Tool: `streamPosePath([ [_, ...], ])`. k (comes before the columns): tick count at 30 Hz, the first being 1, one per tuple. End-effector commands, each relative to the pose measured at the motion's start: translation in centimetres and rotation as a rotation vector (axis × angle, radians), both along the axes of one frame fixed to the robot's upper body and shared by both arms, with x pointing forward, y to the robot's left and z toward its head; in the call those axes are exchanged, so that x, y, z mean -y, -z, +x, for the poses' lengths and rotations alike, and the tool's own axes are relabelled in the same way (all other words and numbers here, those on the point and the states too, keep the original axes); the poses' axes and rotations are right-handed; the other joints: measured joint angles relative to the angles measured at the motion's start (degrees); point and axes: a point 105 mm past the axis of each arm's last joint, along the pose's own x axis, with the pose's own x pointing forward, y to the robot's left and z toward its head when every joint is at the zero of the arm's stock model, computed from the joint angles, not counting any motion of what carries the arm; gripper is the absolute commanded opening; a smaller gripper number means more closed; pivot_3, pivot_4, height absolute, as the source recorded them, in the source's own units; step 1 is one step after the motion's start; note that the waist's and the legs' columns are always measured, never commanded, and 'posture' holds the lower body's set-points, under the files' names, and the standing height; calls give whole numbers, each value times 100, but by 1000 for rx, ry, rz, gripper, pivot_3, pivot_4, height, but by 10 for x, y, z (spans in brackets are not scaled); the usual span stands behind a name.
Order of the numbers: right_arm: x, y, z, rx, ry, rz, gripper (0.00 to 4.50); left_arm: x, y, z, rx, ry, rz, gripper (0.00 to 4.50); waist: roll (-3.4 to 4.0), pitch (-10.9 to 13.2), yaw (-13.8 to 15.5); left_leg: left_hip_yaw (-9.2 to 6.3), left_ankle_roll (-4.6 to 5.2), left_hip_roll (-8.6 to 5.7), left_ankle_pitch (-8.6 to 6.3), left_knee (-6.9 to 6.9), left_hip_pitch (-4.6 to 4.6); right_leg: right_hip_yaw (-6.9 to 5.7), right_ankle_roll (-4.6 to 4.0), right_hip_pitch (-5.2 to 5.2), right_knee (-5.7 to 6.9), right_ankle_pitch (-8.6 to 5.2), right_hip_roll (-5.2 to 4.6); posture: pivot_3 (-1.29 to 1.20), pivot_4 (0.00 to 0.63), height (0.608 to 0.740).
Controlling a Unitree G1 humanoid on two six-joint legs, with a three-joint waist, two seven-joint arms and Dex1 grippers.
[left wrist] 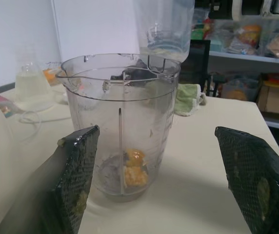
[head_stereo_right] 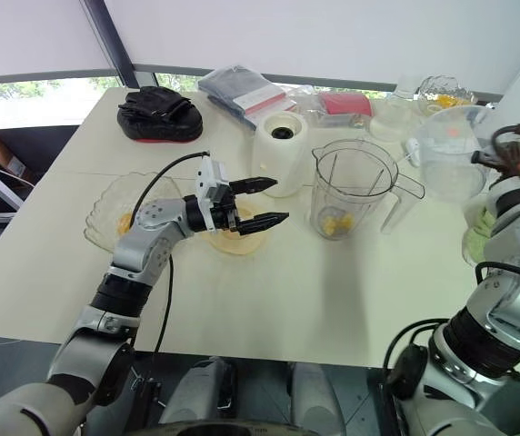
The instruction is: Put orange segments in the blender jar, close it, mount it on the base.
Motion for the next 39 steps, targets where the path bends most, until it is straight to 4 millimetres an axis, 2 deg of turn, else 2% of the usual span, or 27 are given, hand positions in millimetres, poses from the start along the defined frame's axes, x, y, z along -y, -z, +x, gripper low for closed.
streamPosePath([
  [1, 13, -7, -23, 130, 95, 80, 28, 2, -9, -2, 39, 19, -1, 3944, 0, 0, 3, 0, 0, 0, 0, -1, 0, 0, 1, 0, 0, 0, 0, 0, 150, 740],
  [7, 33, 30, -48, 171, 234, 167, 28, 3, -8, -2, 36, 24, 4, 3944, 2, -1, -3, 2, 0, -3, 0, -6, 0, 0, 10, 0, -2, 5, -3, 0, 150, 740],
  [11, 36, 50, -56, 187, 268, 197, 28, 2, -8, -2, 36, 26, 7, 3944, 5, -2, -35, 2, 0, -3, 0, -7, 5, 0, 13, 0, 1, 7, 0, 0, 150, 740],
  [17, 39, 103, -68, 140, 308, 238, 28, 1, -9, -2, 41, 26, 15, 3944, 6, -2, -34, 2, 0, -2, 0, -10, 8, 0, 3, 2, 1, 1, 4, 0, 150, 740],
  [20, 43, 122, -72, 132, 332, 268, 28, 1, -8, -3, 44, 29, 20, 3944, 9, -2, -37, 5, 0, -2, 0, -10, 8, 3, -1, 1, 0, -1, -1, 0, 150, 740],
  [30, 61, 142, -67, 149, 371, 250, 28, 0, -9, -4, 48, 29, 29, 3944, 12, -2, -41, 5, 0, -2, 0, -11, 11, 4, -3, 1, 0, -2, 1, 0, 150, 740],
  [35, 70, 162, -66, 106, 404, 269, 28, -2, -9, -3, 52, 22, 38, 3944, 12, -2, -39, 5, 0, -2, 0, -12, 11, 4, -3, 1, -1, -3, 1, 0, 150, 740],
  [39, 74, 169, -66, 108, 427, 301, 28, -4, -9, -4, 52, 16, 42, 3944, 13, -1, -39, 4, 0, -2, 0, -15, 11, 4, -4, 1, -2, -3, 2, 0, 150, 740],
])
